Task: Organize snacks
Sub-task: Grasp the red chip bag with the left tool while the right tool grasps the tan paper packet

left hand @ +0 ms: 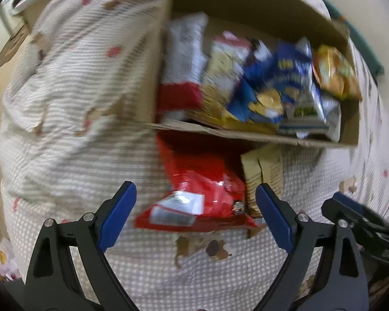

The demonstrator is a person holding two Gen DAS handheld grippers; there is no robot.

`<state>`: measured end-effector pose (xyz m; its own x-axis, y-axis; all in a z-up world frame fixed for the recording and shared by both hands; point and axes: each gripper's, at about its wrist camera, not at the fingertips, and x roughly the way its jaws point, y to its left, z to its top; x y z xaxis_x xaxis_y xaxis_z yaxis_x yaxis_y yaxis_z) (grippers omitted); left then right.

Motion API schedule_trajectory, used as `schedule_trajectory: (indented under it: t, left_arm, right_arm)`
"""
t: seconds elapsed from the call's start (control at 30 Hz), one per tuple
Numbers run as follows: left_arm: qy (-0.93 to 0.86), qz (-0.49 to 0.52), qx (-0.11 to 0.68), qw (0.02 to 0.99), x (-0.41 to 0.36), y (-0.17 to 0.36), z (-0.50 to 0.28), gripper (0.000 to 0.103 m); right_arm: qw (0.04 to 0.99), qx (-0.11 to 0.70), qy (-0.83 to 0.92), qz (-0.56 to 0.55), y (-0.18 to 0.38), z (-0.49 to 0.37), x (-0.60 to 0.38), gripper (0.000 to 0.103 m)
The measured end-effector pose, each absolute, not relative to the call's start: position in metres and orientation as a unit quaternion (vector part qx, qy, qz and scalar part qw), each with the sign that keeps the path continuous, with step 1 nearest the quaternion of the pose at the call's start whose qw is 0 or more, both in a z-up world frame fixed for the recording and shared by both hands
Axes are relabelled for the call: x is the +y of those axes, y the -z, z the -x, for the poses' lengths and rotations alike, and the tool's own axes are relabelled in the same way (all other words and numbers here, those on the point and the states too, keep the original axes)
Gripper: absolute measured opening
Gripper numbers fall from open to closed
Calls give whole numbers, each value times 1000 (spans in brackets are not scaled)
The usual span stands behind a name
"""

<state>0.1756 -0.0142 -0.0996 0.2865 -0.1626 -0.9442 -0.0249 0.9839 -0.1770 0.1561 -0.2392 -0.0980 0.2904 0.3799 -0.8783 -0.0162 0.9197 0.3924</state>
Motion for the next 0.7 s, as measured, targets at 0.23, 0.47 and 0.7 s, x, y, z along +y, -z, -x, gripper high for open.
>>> schedule_trajectory:
  t: [0.23, 0.47, 0.7]
  left_arm:
    - [37, 44, 603, 796, -29, 115, -182, 90]
    - [60, 40, 620, 781, -34, 120, -173, 51]
    - [70, 43, 620, 780, -20, 110, -140, 46]
  right_arm:
    - [783, 590, -126, -155, 102, -158, -240, 91]
    - [780, 595, -135, -141, 110, -167, -224, 91]
    - [770, 610, -160, -93, 129, -176, -184, 91]
